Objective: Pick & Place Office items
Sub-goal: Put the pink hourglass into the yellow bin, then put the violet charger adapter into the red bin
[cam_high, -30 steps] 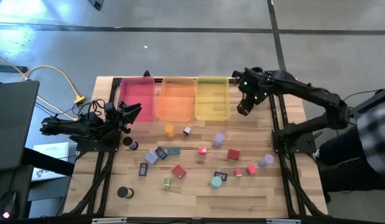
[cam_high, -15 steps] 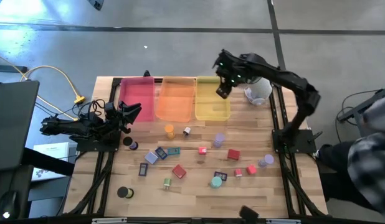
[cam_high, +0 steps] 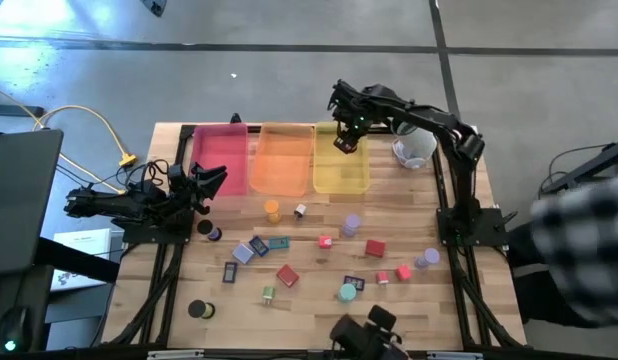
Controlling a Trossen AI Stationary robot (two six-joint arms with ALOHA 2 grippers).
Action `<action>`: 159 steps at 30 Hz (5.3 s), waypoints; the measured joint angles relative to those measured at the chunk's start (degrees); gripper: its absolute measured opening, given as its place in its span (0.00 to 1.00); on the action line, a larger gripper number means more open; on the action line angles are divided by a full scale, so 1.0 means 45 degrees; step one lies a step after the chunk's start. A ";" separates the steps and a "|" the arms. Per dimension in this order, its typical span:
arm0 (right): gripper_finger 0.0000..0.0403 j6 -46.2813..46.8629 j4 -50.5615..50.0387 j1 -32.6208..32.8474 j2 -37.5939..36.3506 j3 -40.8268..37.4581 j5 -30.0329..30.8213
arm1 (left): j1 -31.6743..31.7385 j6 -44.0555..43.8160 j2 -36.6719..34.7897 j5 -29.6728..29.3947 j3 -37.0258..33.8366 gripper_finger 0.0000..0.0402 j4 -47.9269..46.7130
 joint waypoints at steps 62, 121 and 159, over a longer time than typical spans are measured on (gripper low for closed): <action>0.85 -0.2220 -0.0136 0.0134 -0.5040 0.0000 -0.0788 | -0.0375 -0.1053 0.0941 0.0095 0.1666 0.31 0.0203; 0.85 -0.2195 -0.1381 0.0134 -0.5201 0.0000 -0.0714 | -0.0554 -0.1355 1.0527 0.2001 1.1808 0.54 -1.1563; 0.85 -0.1953 -0.2775 0.0129 -0.5201 0.0000 -0.0719 | -0.0646 0.1747 1.2327 0.2011 1.1798 0.63 -1.1358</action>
